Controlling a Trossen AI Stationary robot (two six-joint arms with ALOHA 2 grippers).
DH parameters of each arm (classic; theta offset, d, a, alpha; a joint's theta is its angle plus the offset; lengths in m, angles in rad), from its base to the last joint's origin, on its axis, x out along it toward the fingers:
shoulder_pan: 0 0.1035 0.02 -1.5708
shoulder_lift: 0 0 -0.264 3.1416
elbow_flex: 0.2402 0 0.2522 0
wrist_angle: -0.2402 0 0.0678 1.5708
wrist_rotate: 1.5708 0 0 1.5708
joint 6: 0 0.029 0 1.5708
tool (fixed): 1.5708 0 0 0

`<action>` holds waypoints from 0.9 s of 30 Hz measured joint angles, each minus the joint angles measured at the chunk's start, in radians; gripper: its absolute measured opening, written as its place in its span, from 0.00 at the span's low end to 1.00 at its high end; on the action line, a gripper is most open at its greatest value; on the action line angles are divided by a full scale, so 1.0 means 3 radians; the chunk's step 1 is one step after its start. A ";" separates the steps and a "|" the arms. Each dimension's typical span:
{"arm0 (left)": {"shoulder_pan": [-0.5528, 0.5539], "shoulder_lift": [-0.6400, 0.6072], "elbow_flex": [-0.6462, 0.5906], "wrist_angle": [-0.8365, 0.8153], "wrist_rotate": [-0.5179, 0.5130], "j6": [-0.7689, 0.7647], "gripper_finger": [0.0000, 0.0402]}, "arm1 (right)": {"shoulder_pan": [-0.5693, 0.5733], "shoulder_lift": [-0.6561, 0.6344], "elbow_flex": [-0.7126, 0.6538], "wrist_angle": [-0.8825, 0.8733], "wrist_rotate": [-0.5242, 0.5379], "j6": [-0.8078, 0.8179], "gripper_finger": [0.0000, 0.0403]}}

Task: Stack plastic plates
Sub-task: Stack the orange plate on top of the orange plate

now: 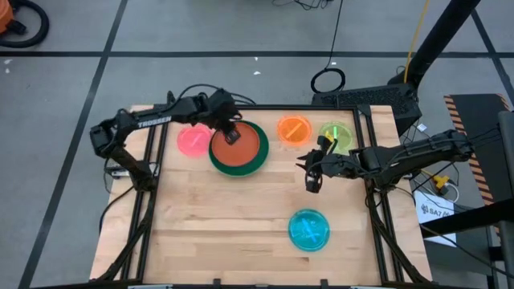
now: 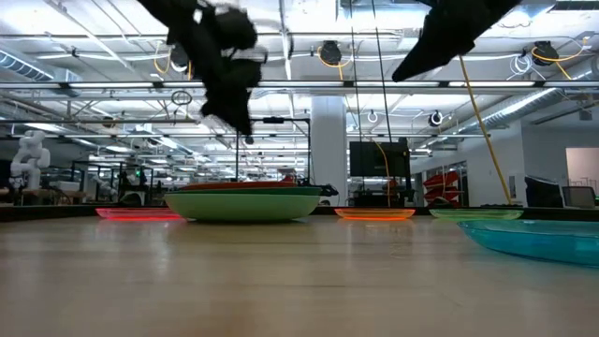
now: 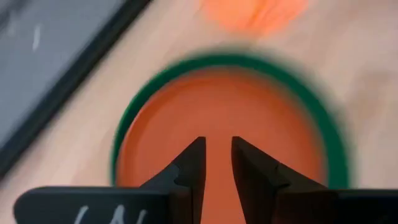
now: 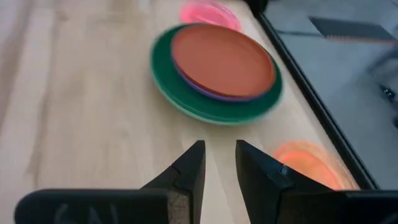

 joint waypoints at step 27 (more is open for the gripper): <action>-0.1175 -0.0588 -0.0098 0.0661 -0.0148 0.0848 0.21 | -0.1638 0.1168 0.0191 0.0239 -0.1117 -0.0505 0.20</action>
